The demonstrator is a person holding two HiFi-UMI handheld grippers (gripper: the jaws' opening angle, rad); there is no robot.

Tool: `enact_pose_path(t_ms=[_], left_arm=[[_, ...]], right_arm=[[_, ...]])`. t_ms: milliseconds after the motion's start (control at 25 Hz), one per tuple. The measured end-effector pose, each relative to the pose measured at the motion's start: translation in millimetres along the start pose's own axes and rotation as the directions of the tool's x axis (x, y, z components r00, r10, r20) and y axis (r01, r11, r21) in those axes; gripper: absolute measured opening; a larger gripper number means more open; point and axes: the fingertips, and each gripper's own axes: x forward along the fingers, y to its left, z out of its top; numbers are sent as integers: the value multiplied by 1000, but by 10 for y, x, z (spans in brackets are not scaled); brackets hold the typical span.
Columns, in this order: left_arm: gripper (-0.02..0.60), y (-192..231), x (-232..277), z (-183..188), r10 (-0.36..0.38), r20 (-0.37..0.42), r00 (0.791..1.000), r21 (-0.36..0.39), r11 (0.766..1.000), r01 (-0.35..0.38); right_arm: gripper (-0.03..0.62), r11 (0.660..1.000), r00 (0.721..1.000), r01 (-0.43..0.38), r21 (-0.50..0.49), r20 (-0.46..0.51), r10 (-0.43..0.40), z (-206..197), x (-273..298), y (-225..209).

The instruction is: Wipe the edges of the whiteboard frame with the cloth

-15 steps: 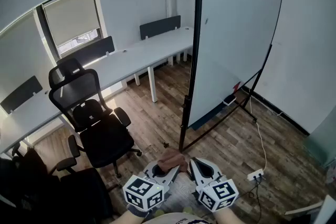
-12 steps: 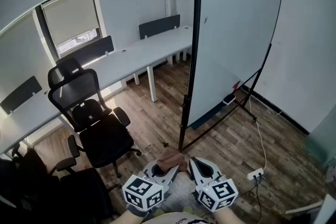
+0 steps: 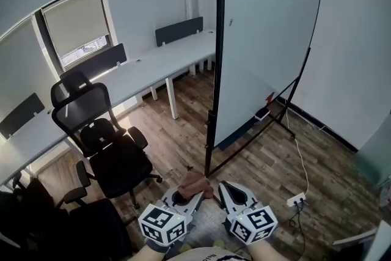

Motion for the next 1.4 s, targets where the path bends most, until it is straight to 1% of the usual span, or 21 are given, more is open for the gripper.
enact_pose_path(t_ms=[200,520,720,840,1040,1240,1400], left_arm=[[69,30,40,51,10,6,1000,17,1000,-10],[69,10,187,145,38,12,999,37,999,-38],[69,-35,334,147,66,5,998,41,997,-66],[69,-46,390,130,87,0,996,41,995,-87],[69,-50,501,159,125,9,992,42,991,-125],[69,9,612,243,138,11,990,52,989,-139],[69,162,739,333,132,23,991,54,990,-133]], right_arm=[[5,1000,999,16,-3,46,-16,127,-49,-85],[3,999,998,-30,-23,48,31,199,-53,-162],[3,998,997,-57,-17,43,58,231,-87,-361],[5,996,995,-90,-2,50,90,220,-98,-432],[5,992,991,-123,6,47,123,219,-112,-565],[3,990,989,-138,12,58,138,290,-23,-658],[3,991,988,-132,11,77,130,348,110,-755]])
